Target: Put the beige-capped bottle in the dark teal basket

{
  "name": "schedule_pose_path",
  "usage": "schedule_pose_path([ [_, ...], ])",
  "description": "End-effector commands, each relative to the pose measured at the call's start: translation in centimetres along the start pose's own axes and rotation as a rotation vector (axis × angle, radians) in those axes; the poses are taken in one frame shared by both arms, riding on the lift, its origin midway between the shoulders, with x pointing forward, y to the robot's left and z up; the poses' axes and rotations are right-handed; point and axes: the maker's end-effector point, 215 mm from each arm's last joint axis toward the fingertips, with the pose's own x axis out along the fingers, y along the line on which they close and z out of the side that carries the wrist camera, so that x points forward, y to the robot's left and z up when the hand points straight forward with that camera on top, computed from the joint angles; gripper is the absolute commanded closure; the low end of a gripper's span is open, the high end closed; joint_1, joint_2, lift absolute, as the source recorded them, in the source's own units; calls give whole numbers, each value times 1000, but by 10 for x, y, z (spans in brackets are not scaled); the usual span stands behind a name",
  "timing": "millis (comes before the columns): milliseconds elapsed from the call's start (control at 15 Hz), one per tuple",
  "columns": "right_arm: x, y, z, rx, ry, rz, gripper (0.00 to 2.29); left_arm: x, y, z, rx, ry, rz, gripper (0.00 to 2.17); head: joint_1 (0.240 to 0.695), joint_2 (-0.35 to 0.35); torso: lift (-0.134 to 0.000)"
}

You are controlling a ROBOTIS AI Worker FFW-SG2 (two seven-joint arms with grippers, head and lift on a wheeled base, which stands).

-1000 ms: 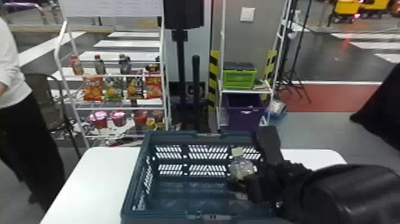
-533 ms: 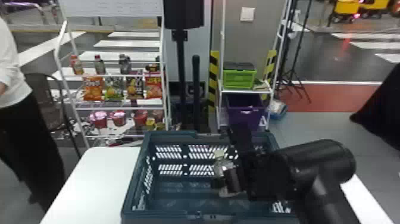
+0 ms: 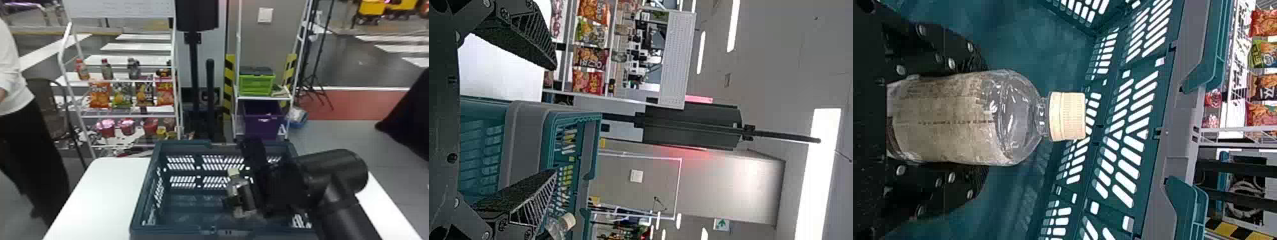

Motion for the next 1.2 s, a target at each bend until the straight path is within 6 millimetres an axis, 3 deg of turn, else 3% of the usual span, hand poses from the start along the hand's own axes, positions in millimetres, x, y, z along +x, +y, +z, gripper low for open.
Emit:
schedule_pose_path([
  [0, 0, 1, 1, 0, -2, -1, -2, 0, 0, 0, -1, -1, -2, 157, 499, 0, 0],
  [267, -5, 1, 4, 0, -10, 0, 60, 0, 1, 3, -2, -6, -1, 157, 499, 0, 0],
  [467, -23, 10, 24, -20, -101, -2, 63, -2, 1, 2, -2, -5, 0, 157, 499, 0, 0],
  [600, -41, 22, 53, -11, -268, 13, 63, -2, 2, 1, -1, -4, -1, 157, 499, 0, 0],
  [733, -64, 15, 69, -5, -439, -2, 63, -1, 1, 2, -1, -5, -3, 157, 499, 0, 0],
  [933, -94, -2, 61, 8, -586, -40, 66, 0, 1, 2, 0, -5, -3, 157, 499, 0, 0],
  [1133, -140, -15, 53, 13, -843, -98, 63, 0, 2, 2, 0, -7, -2, 157, 499, 0, 0],
])
